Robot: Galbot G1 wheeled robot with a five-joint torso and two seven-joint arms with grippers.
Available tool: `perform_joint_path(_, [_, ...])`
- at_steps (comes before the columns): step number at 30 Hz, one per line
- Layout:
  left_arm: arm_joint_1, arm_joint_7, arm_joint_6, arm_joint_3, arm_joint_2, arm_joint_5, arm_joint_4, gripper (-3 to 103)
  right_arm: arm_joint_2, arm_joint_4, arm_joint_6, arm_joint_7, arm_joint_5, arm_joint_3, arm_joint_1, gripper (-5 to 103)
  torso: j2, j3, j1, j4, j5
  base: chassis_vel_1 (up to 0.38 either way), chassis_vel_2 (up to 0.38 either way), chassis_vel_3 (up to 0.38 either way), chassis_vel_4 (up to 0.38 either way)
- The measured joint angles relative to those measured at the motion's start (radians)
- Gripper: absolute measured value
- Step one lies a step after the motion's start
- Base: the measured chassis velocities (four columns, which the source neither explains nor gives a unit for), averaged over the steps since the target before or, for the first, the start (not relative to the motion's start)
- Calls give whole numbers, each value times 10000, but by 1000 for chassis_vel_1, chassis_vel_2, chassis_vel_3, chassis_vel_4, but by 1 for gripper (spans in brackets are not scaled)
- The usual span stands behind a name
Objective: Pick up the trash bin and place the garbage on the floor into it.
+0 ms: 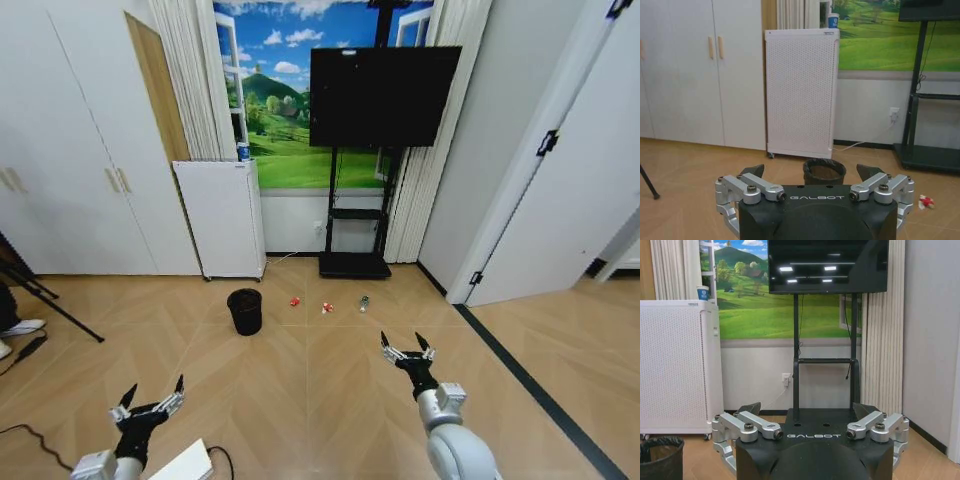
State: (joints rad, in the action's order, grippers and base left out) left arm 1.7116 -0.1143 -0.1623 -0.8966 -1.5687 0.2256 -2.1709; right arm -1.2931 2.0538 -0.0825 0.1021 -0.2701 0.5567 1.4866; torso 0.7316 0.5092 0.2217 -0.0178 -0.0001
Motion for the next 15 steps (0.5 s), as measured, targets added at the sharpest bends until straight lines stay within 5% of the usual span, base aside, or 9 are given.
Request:
perform_joint_path(10, [-165,185,214,210,260,-543,661,100,-30,-345,678,-232,463,371,374,100,0,-1,0,6,1,0,0,0,0])
perform_joint_path(13, [-205,-498,620,31,451,-570,675,101,-6,-429,945,-464,542,426,451,100,1,-1,-1,5,2,0,0,0,0])
perform_joint_path(15, [-288,-1466,1181,-16,603,-609,827,100,-5,-422,1015,-601,552,422,473,100,0,-1,-1,4,0,0,0,0,0])
